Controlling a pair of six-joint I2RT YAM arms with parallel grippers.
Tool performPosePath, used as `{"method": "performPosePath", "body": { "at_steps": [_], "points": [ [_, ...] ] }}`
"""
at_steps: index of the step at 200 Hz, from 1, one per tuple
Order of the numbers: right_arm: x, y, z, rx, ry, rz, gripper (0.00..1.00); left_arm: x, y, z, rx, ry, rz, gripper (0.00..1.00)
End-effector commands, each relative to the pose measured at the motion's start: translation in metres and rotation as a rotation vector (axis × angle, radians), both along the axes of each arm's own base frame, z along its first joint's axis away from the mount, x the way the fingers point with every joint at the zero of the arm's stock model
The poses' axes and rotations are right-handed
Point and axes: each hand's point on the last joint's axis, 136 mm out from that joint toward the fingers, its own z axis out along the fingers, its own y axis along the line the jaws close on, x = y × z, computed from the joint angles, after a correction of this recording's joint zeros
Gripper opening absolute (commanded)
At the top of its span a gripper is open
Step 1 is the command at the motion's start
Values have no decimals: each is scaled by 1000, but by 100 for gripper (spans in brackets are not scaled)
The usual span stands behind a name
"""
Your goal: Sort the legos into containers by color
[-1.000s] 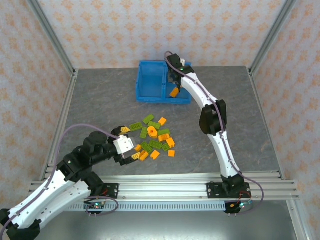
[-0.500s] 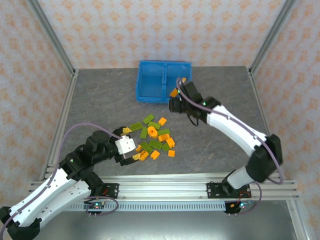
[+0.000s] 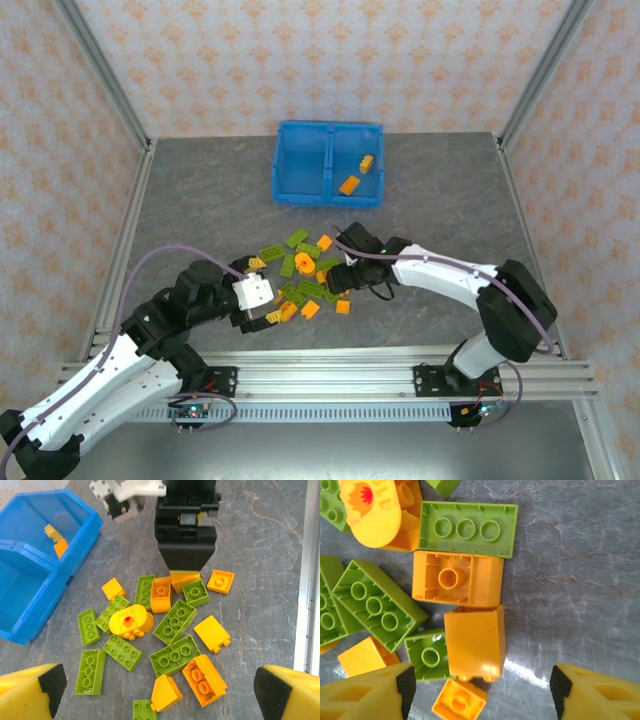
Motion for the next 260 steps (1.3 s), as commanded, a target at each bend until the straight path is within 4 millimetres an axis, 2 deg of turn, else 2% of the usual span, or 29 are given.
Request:
{"method": "performPosePath", "body": {
  "at_steps": [1, 42, 85, 101, 118, 130, 145, 159, 172, 183, 203, 223, 235, 260],
  "points": [
    [14, 16, -1, 30, -28, -8, 67, -4, -1, 5, 9, -9, -23, 100],
    [17, 17, -26, -20, 15, -25, 57, -4, 0, 3, 13, -7, -23, 100],
    [18, -12, -47, -166, 13, -104, 41, -4, -1, 5, 11, -11, -26, 100],
    [18, -20, -48, -193, 9, -128, 34, -4, -1, 5, 10, -12, -25, 100],
    [24, -21, -28, -159, -44, -162, 30, -4, -1, 5, 8, -12, -27, 100],
    [33, -18, 4, -101, -116, -196, 28, -5, -2, 6, 4, -13, -32, 100],
    [47, -15, 55, -2, -241, -238, 26, -5, -3, 6, -2, -12, -36, 100],
    [66, -17, 100, 53, -361, -287, 26, -5, -3, 8, -4, -18, -34, 100],
    [87, -23, 129, 51, -451, -334, 26, -4, -2, 10, -6, -25, -29, 100],
    [107, -28, 147, 35, -506, -370, 26, -3, 0, 11, -10, -36, -19, 100],
    [151, -35, 165, 16, -568, -429, 26, -2, 2, 14, -24, -57, -2, 100],
    [201, -40, 171, -15, -600, -469, 27, -1, 4, 16, -28, -70, 8, 100],
    [230, -42, 168, -34, -596, -492, 26, -1, 4, 15, -26, -68, 9, 100],
    [285, -46, 145, -48, -558, -542, 27, 1, 4, 14, -23, -68, 16, 100]
  ]
}}
